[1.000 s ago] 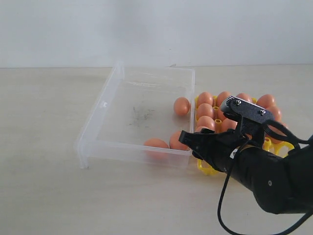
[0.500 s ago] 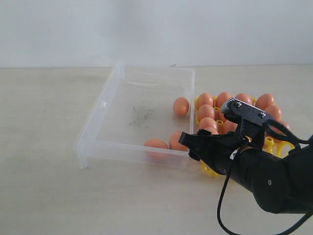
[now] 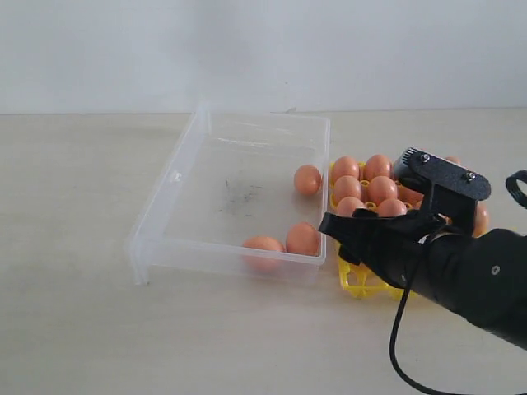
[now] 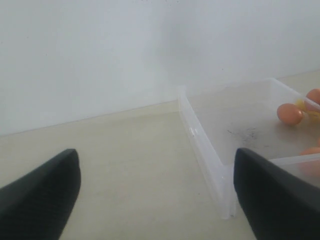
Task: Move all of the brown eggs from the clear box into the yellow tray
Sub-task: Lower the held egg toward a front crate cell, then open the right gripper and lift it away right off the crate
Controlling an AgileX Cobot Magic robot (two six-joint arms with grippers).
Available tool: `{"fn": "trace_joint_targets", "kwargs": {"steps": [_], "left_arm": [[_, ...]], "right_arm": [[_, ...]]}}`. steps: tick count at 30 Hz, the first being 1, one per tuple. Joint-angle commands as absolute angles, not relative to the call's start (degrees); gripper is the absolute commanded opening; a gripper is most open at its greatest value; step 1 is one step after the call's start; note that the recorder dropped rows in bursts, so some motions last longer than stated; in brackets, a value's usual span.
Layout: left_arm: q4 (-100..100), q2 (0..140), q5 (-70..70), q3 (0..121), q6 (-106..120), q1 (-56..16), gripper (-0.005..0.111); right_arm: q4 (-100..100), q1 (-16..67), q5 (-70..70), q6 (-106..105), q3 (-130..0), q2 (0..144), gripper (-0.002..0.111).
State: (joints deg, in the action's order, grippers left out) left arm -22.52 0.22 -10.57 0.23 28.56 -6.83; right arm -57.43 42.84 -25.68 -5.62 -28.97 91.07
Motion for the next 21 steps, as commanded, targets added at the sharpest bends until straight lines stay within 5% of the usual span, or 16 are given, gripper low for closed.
{"fn": "trace_joint_targets", "kwargs": {"steps": [1,6,21], "left_arm": [[-22.9,0.0,-10.2,0.0,28.1,-7.2,0.078],[-22.9,0.0,-10.2,0.0,28.1,-7.2,0.078],[-22.9,0.0,-10.2,0.0,28.1,-7.2,0.078]], "right_arm": [[-59.3,43.0,-25.5,-14.6,-28.7,86.5,0.056],[-64.9,43.9,-19.3,-36.1,-28.7,76.7,0.0],[-65.7,43.9,-25.3,-35.0,-28.7,91.6,0.0]]}}
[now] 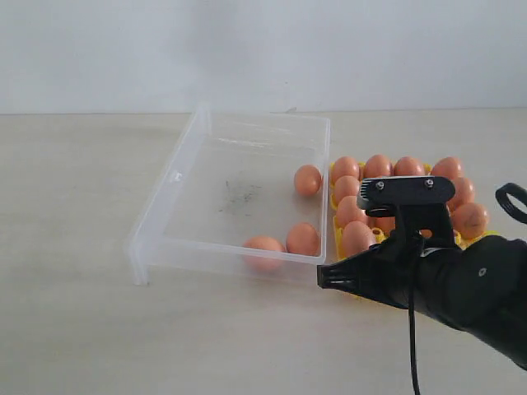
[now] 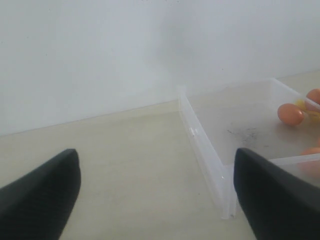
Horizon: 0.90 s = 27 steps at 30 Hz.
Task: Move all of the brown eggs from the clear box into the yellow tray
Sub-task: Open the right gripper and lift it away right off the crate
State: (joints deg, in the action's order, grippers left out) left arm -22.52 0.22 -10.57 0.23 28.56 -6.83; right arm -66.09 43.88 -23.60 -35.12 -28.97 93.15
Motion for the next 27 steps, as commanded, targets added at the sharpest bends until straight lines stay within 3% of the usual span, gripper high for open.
{"fn": "trace_joint_targets", "kwargs": {"steps": [1,6,21,27], "left_arm": [[-22.9,0.0,-10.2,0.0,28.1,-7.2,0.078],[-22.9,0.0,-10.2,0.0,28.1,-7.2,0.078],[-22.9,0.0,-10.2,0.0,28.1,-7.2,0.078],[-22.9,0.0,-10.2,0.0,28.1,-7.2,0.078]], "right_arm": [[-65.7,43.9,-25.9,-35.0,-28.7,90.6,0.0],[-65.5,43.9,-27.7,-33.1,-28.7,87.6,0.0],[-62.5,43.9,-22.5,-30.9,-28.8,96.1,0.0],[-62.5,43.9,-23.2,-33.6,-28.7,89.0,0.0]]}}
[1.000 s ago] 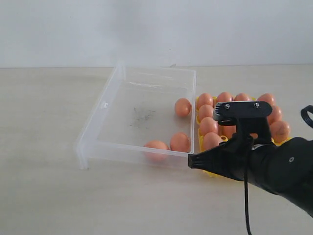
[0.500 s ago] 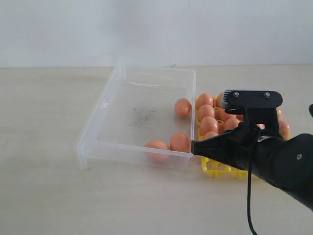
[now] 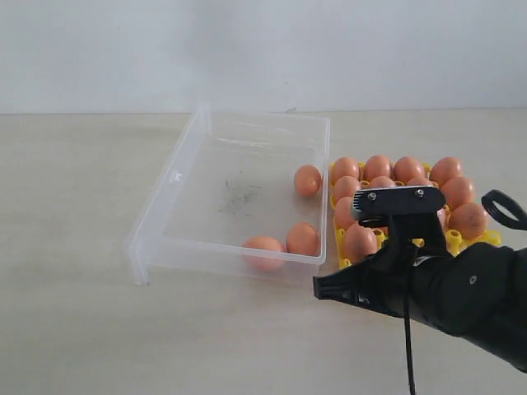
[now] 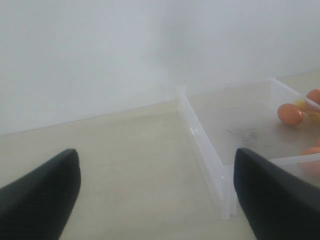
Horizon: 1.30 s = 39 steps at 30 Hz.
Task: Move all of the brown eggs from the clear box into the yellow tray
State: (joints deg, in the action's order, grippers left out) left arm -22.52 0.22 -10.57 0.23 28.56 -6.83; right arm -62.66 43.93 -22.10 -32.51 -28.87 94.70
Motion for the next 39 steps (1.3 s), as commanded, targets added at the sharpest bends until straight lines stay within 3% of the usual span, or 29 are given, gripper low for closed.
{"fn": "trace_joint_targets", "kwargs": {"steps": [1,7,20,27,39], "left_arm": [[-22.9,0.0,-10.2,0.0,28.1,-7.2,0.078],[-22.9,0.0,-10.2,0.0,28.1,-7.2,0.078],[-22.9,0.0,-10.2,0.0,28.1,-7.2,0.078],[-22.9,0.0,-10.2,0.0,28.1,-7.2,0.078],[-22.9,0.0,-10.2,0.0,28.1,-7.2,0.078]], "right_arm": [[-62.5,43.9,-23.5,-34.2,-28.7,86.2,0.0],[-62.5,45.5,-17.2,-41.8,-28.5,65.5,0.0],[-51.6,69.1,-32.6,-44.6,-7.7,34.8,0.0],[-24.2,79.3,-32.1,-27.8,-3.4,24.4,0.0],[-25.7,81.2,-37.5,-20.8,-3.4,17.9,0.0]]}}
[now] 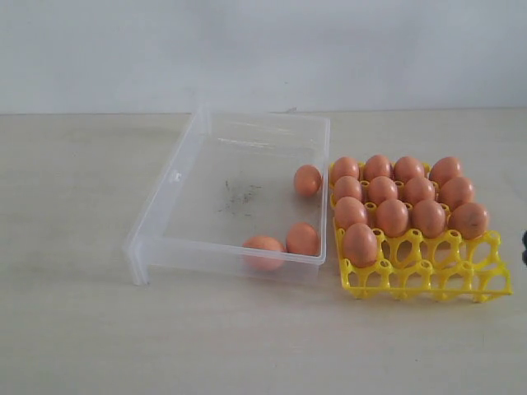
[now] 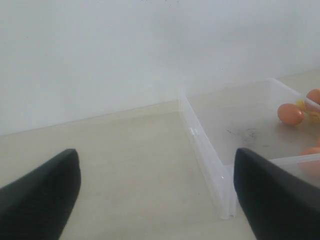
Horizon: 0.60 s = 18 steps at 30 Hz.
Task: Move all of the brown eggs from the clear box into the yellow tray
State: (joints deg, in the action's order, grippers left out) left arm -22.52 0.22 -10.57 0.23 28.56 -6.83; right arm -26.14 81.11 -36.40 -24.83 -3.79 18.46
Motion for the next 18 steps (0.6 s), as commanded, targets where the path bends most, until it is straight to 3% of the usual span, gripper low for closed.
{"fn": "trace_joint_targets", "kwargs": {"steps": [1,10,15,18], "left_arm": [[-22.9,0.0,-10.2,0.0,28.1,-7.2,0.078],[-22.9,0.0,-10.2,0.0,28.1,-7.2,0.078],[-22.9,0.0,-10.2,0.0,28.1,-7.2,0.078],[-22.9,0.0,-10.2,0.0,28.1,-7.2,0.078]], "right_arm": [[-25.7,81.2,-37.8,-20.8,-3.4,17.9,0.0],[-29.4,81.0,-33.7,-37.7,-3.4,17.9,0.0],[-69.2,81.0,-30.9,-62.5,-3.4,17.3,0.0],[-85.0,74.5,-28.5,-80.6,-3.3,12.6,0.0]]}}
